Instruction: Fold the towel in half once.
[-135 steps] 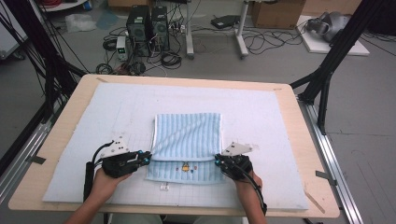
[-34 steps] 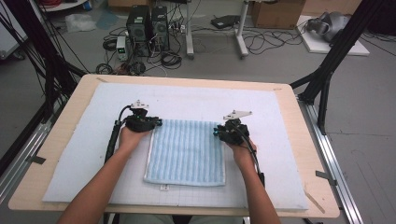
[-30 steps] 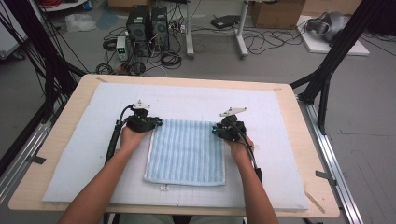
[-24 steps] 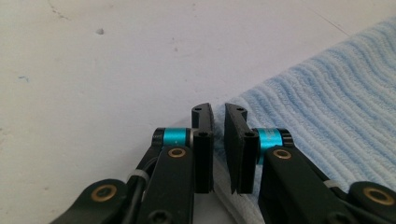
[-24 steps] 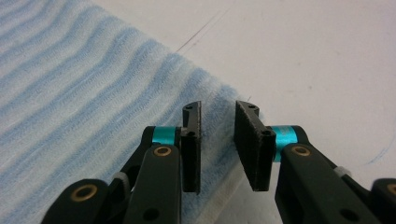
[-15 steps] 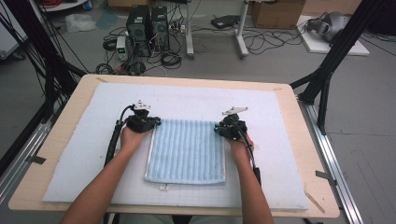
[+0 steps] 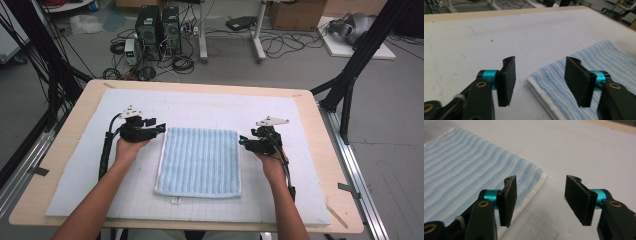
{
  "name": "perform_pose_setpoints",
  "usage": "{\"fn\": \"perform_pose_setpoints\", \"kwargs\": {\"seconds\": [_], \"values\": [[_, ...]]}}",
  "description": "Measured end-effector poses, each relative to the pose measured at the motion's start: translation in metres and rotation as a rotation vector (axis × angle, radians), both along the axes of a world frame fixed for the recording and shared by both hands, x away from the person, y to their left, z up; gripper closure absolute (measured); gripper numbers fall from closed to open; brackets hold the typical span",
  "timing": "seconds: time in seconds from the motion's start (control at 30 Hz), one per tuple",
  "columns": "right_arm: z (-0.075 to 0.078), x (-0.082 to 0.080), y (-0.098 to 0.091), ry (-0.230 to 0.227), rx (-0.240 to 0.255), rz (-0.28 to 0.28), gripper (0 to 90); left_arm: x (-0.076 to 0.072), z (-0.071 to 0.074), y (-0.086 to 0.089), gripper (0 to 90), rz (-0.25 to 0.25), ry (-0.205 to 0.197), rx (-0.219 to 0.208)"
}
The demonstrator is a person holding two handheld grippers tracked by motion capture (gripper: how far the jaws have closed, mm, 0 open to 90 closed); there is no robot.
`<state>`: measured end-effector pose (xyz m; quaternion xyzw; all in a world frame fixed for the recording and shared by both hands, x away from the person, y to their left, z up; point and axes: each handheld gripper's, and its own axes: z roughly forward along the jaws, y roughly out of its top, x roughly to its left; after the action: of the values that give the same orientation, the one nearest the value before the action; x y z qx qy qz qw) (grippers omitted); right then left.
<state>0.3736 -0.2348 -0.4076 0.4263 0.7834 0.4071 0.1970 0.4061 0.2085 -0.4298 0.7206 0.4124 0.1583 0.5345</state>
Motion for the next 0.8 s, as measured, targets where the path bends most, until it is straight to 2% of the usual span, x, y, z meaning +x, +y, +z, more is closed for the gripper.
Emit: {"fn": "perform_pose_setpoints", "kwargs": {"seconds": [0.03, 0.07, 0.1, 0.13, 0.2, 0.27, 0.3, 0.37, 0.47, 0.5, 0.6, 0.8], "values": [[0.002, -0.004, -0.002, -0.008, 0.004, 0.002, 37.3, -0.003, 0.0, 0.003, 36.5, -0.011, -0.002, -0.019], [0.002, -0.009, -0.004, -0.01, 0.003, 0.005, 34.1, -0.005, -0.001, 0.006, 33.5, -0.044, 0.002, -0.041], [0.002, -0.013, -0.005, -0.014, -0.002, 0.01, 32.2, -0.008, -0.001, 0.008, 32.2, -0.066, 0.004, -0.045], [0.002, -0.017, -0.007, -0.022, -0.015, 0.009, 30.4, -0.011, -0.001, 0.01, 28.7, -0.079, -0.015, -0.044], [0.0, -0.027, -0.01, -0.048, -0.029, 0.011, 26.5, -0.019, 0.001, 0.013, 22.4, -0.091, -0.042, -0.044], [-0.003, -0.035, -0.013, -0.079, -0.035, 0.001, 18.6, -0.024, 0.003, 0.014, 14.9, -0.096, -0.056, -0.055], [-0.004, -0.038, -0.015, -0.086, -0.035, 0.011, 17.0, -0.028, 0.003, 0.015, 15.0, -0.093, -0.063, -0.057], [-0.006, -0.045, -0.017, -0.132, -0.042, 0.028, 12.6, -0.036, 0.003, 0.016, 15.0, -0.084, -0.085, -0.063], [-0.005, -0.05, -0.019, -0.199, -0.066, 0.06, 11.7, -0.045, 0.003, 0.015, 15.2, -0.101, -0.113, -0.053], [-0.005, -0.051, -0.02, -0.206, -0.065, 0.054, 11.5, -0.047, 0.004, 0.015, 15.3, -0.103, -0.129, -0.053], [-0.004, -0.052, -0.023, -0.208, -0.032, 0.054, 11.5, -0.048, 0.006, 0.015, 15.5, -0.101, -0.146, -0.068], [-0.004, -0.05, -0.029, -0.18, 0.03, 0.027, 11.3, -0.046, 0.004, 0.019, 16.7, -0.084, -0.137, -0.067]]}}
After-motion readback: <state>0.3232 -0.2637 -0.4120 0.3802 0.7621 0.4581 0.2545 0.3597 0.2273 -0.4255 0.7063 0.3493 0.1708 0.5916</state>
